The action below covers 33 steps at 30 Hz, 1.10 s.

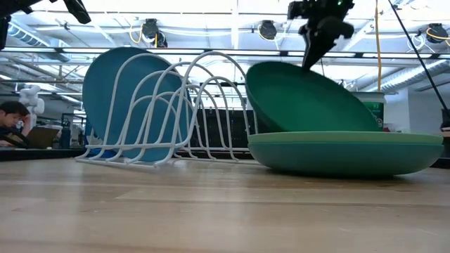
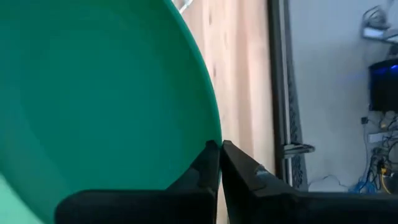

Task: Sort dishes
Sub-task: Put the green plate on the dish rack

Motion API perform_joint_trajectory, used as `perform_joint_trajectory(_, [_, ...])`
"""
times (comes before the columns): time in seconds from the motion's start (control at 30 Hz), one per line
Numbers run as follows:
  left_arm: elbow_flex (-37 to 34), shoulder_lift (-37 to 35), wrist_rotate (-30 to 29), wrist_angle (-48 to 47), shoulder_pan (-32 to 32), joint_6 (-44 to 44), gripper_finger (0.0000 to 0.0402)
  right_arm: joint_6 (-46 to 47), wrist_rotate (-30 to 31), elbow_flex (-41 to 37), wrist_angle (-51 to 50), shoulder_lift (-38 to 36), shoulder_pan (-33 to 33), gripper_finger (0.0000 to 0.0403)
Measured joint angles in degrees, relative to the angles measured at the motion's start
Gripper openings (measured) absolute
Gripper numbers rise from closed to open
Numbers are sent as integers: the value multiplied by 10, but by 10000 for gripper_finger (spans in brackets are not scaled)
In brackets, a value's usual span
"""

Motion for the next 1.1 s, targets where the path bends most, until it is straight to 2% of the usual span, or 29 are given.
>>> perform_joint_trajectory(0.47, [0,0,0,-1,0,0,31,-2,-4,0,53,-71,36,0])
perform_joint_trajectory(0.77, [0,0,0,-1,0,0,31,-35,-11,0,145,-98,61,0])
perform_joint_trajectory(1.1, [0,0,-2,-1,0,0,31,-79,-72,0,306,-102,77,0])
